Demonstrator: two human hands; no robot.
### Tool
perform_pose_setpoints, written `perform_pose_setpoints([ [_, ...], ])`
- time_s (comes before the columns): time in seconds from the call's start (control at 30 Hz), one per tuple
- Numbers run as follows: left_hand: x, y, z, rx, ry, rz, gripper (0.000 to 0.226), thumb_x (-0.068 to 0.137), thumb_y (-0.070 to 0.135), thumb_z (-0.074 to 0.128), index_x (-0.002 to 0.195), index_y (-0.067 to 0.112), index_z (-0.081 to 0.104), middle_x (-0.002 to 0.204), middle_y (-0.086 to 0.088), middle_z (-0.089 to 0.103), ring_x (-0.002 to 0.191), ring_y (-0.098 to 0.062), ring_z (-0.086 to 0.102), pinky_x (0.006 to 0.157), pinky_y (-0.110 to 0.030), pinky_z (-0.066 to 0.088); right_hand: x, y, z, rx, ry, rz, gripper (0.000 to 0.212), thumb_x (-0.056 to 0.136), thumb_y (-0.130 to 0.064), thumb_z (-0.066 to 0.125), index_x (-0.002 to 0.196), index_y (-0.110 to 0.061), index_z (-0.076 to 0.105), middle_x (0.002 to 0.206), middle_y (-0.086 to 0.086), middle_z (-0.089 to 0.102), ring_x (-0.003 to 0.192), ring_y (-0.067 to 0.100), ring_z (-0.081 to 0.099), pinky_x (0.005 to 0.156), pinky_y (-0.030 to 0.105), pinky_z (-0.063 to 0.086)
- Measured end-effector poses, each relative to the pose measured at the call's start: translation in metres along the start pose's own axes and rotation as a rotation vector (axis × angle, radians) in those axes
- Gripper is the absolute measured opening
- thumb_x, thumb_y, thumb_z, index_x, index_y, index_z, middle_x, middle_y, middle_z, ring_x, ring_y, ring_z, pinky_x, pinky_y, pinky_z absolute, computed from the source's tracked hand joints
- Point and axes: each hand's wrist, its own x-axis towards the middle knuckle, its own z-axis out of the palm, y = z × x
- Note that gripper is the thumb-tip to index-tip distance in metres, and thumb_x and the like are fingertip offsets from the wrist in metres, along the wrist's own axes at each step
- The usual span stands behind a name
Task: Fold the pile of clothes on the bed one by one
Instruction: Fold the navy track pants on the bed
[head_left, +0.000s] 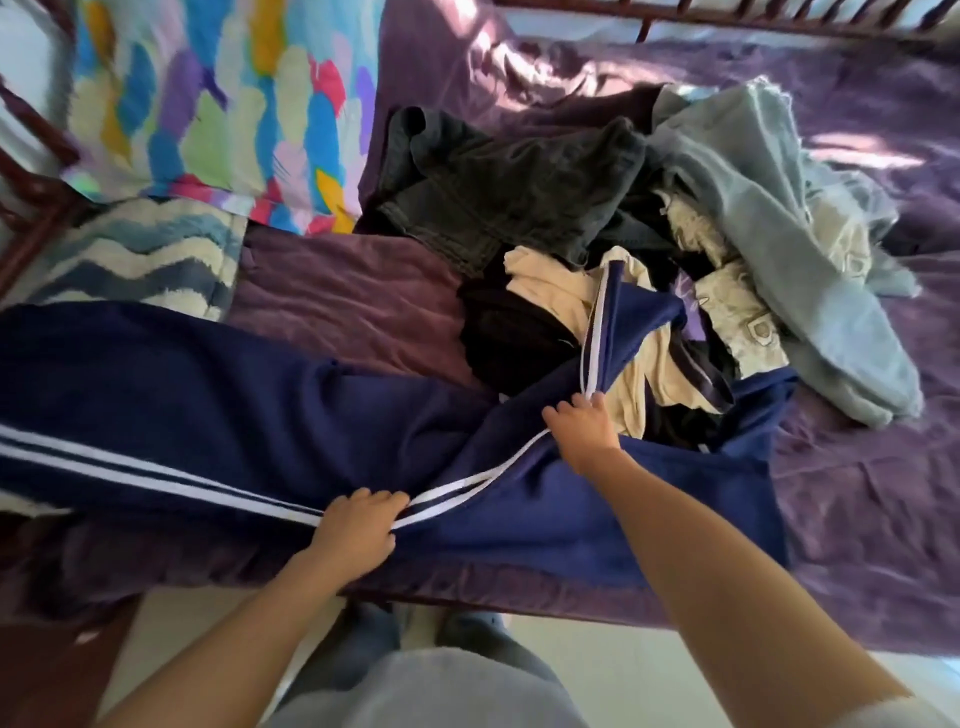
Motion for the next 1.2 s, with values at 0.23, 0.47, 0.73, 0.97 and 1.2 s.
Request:
perform_pose_setpoints([
  [0.23,0.008,0.021,-0.016,0.095,-0.083,0.051,0.024,0.089,0.012,0.044,0.111,0.015,0.051,0.118,-0.003,0.059,0.109,-0.025,0.053,0.081,-0.032,0.042,-0.095,-0.010,0.099,0.251,0.124,0.228,0.047,0.006,-0.016,0.085,0.044,-0.012,0.057,0.039,0.004,0.049,0.034,0.025,0.050,0.059,0.032,0.035],
  [0.47,0.002,0.032,0.006,0.133,-0.132,0.041,0.026,0.090,0.015,0.042,0.115,0.016,0.049,0.121,-0.001,0.054,0.114,-0.022,0.050,0.088,-0.033,0.041,-0.144,-0.014,0.130,0.419,0.016,0.422,0.039,0.011,-0.007,0.084,0.037,-0.009,0.056,0.046,0.008,0.050,0.046,0.030,0.053,0.048,0.036,0.042],
  [0.73,0.006,0.035,0.006,0.176,-0.145,0.040,0.027,0.091,0.020,0.043,0.117,0.016,0.047,0.124,0.000,0.052,0.116,-0.021,0.049,0.090,-0.031,0.040,-0.141,0.034,0.115,0.113,-0.128,0.230,0.031,0.064,-0.026,0.079,0.090,-0.014,0.069,0.088,0.010,0.066,0.087,0.032,0.064,0.092,0.052,0.034],
  [0.97,0.007,0.032,0.004,-0.045,-0.170,-0.081,0.025,0.089,0.021,0.046,0.069,0.024,0.031,0.105,0.001,0.054,0.103,-0.019,0.052,0.081,-0.030,0.042,-0.159,0.060,0.123,0.394,-0.461,0.691,0.044,0.094,-0.021,0.043,0.137,-0.017,0.036,0.136,0.002,0.044,0.123,0.021,0.049,0.094,0.031,0.041],
  [1.2,0.006,0.039,0.004,-0.041,-0.171,-0.075,0.009,0.088,0.025,0.046,0.087,0.021,0.038,0.111,0.001,0.052,0.108,-0.020,0.049,0.083,-0.031,0.041,-0.158,0.086,0.129,0.543,-0.324,0.904,0.034,0.093,-0.017,0.043,0.126,-0.017,0.050,0.133,0.007,0.046,0.125,0.027,0.041,0.096,0.036,0.038],
])
